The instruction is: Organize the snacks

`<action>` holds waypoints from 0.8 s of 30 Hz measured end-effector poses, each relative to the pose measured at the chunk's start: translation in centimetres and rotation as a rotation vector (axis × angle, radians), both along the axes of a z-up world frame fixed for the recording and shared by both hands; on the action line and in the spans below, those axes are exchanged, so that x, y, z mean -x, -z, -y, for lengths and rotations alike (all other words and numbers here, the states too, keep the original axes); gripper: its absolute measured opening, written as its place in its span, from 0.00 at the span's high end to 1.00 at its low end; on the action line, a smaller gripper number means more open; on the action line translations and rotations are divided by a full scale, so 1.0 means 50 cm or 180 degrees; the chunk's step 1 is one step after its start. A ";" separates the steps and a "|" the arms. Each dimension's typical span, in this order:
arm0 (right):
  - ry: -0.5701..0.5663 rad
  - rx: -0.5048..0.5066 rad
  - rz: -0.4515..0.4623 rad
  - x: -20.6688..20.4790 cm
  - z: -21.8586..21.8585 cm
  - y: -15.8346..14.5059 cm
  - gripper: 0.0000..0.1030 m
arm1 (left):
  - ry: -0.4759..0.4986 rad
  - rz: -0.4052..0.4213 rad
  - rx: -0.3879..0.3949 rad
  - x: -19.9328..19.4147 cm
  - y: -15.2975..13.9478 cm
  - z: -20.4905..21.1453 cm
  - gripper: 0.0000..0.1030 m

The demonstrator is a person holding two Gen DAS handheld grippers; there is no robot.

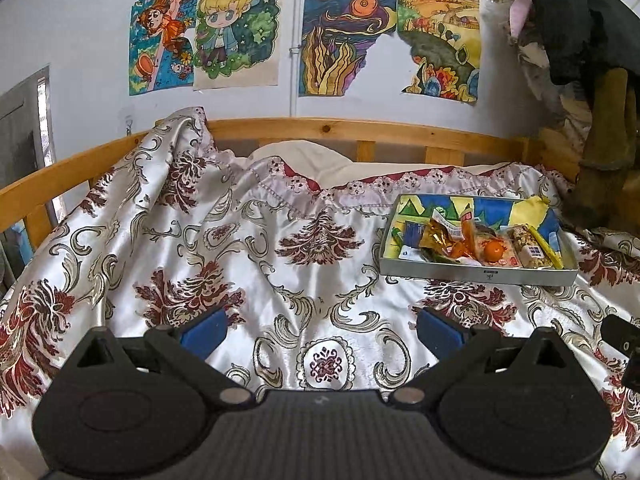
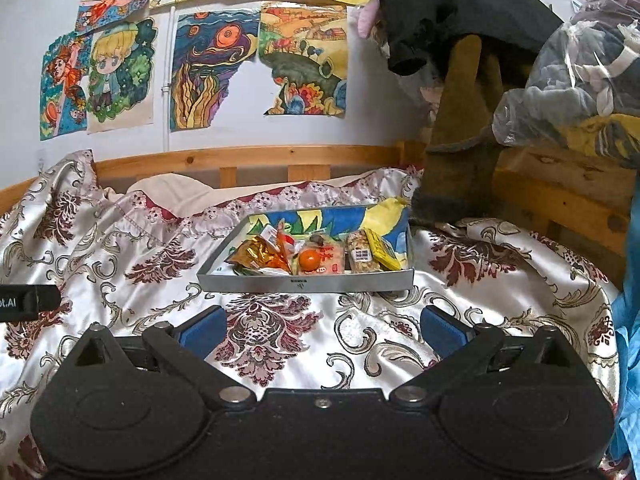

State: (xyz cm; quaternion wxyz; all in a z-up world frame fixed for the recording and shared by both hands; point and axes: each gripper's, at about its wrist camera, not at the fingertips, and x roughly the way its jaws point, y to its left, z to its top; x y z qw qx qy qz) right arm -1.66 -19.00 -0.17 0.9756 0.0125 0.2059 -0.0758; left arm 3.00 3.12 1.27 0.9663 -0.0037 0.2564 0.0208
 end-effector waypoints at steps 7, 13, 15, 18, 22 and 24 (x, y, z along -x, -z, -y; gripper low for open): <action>0.0007 -0.0010 -0.0001 0.000 0.004 0.000 0.01 | 0.0067 0.0003 -0.0117 0.006 0.008 0.016 0.00; 0.0012 -0.0014 -0.0001 0.000 0.004 0.001 0.01 | 0.0094 0.0017 -0.0141 0.007 0.009 0.020 0.00; 0.0020 -0.0018 0.0001 0.000 0.007 0.001 0.01 | 0.0084 0.0008 -0.0141 0.006 0.009 0.020 0.00; 0.0022 -0.0016 0.0000 -0.001 0.007 0.001 0.01 | 0.0082 0.0002 -0.0140 0.006 0.010 0.020 0.00; 0.0021 -0.0016 0.0000 -0.001 0.007 0.001 0.01 | 0.0087 0.0006 -0.0144 0.006 0.010 0.020 0.00; 0.0022 -0.0017 -0.0001 -0.001 0.007 0.001 0.01 | 0.0084 0.0004 -0.0144 0.006 0.010 0.021 0.00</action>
